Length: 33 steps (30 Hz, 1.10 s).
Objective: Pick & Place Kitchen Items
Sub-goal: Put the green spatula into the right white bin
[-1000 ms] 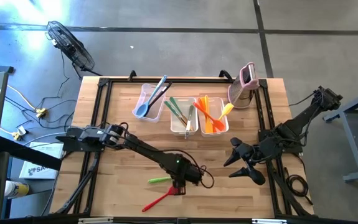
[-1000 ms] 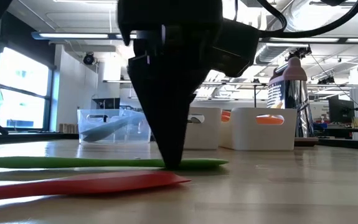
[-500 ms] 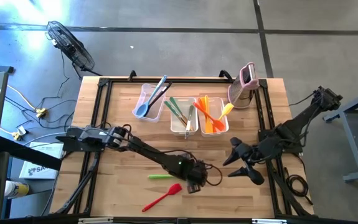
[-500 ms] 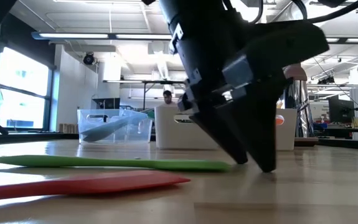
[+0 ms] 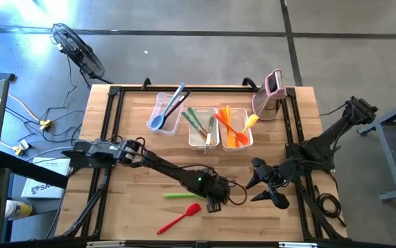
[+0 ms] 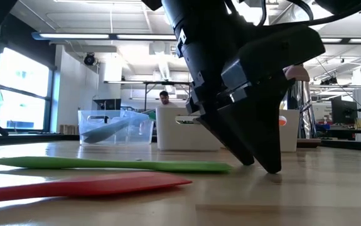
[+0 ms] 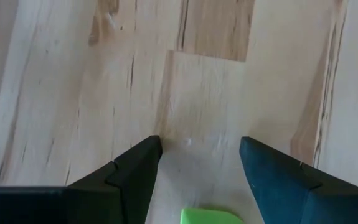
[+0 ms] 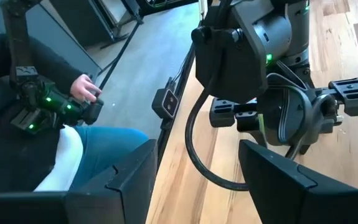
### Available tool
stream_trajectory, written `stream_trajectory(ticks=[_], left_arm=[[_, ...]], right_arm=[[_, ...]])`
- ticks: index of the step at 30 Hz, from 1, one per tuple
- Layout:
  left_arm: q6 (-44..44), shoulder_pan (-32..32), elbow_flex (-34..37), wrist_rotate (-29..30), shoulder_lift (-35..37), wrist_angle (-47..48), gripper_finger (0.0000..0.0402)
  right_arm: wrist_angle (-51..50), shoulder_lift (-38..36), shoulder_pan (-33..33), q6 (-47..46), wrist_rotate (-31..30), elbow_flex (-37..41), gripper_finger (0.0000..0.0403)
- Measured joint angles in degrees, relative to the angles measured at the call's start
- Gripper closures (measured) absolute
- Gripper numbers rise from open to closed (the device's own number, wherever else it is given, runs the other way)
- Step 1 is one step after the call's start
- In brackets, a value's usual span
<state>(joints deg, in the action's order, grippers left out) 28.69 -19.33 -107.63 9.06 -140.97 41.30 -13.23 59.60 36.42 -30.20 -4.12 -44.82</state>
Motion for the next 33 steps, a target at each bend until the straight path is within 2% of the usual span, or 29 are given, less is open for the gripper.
stream_trajectory(ticks=[12, 33], left_arm=[[-3.8, -0.3, -0.1, -5.9, 0.0, 1.8, 0.0178], [-3.6, -2.0, -0.1, -5.8, 0.0, 4.0, 0.0178]], right_arm=[[0.0, 0.0, 0.0, 0.2, 0.0, 0.0, 0.0185], [-0.2, 0.0, 0.0, 0.2, 0.0, 0.0, 0.0185]])
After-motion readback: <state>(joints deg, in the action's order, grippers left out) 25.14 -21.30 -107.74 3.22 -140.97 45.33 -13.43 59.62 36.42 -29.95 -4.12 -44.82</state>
